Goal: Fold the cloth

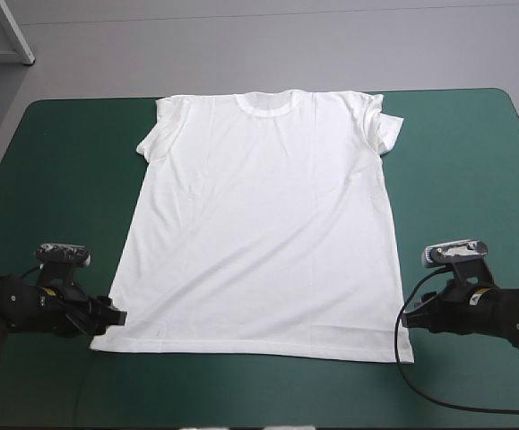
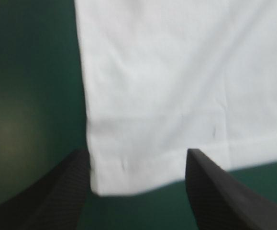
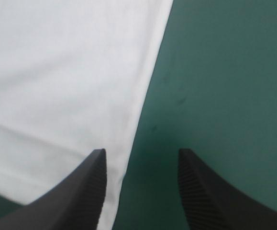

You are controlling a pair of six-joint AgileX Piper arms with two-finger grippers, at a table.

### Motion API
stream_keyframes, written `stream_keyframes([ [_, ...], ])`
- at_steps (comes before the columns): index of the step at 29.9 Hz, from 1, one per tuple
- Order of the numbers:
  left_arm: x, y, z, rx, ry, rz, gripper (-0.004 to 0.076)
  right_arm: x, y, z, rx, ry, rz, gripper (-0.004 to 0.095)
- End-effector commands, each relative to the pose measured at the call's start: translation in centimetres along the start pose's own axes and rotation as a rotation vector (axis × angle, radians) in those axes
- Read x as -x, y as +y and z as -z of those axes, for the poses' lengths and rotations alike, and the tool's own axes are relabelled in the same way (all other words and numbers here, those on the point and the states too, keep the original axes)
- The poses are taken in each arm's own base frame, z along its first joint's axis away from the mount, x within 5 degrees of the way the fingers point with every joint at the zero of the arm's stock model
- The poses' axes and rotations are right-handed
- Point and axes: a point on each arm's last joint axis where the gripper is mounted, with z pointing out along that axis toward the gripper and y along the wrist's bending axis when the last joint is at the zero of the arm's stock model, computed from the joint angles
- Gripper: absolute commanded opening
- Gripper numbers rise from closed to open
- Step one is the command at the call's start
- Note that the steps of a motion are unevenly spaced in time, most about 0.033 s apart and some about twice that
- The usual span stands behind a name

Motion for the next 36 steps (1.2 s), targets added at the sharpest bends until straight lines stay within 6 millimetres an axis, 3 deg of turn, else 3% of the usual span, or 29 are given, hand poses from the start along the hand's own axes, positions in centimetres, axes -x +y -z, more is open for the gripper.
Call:
stream_keyframes([
  [1,3.8,0.3,2.9,0.065,-0.284,0.027,0.0476,3.8,0.1,2.7,-0.026,-0.281,0.019,0.0582],
  [6,9.3,1.6,4.2,0.098,-0.425,0.072,0.0475,7.9,0.0,5.5,-0.065,-0.499,0.056,0.0543],
  [10,14.0,3.0,2.2,0.075,-0.389,0.095,0.0475,10.4,-0.2,5.8,-0.068,-0.518,0.066,0.053],
  [15,18.8,4.5,-1.7,-0.002,-0.356,0.129,0.0475,11.9,-0.5,4.3,-0.069,-0.477,0.074,0.0529],
  [23,22.1,6.1,-6.2,-0.008,-0.398,0.123,0.0465,12.5,-0.9,3.0,-0.073,-0.463,0.072,0.0511],
  [36,26.1,4.6,-13.1,-0.005,-0.361,-0.026,0.0448,12.7,-0.8,2.9,-0.061,-0.478,0.056,0.0509],
])
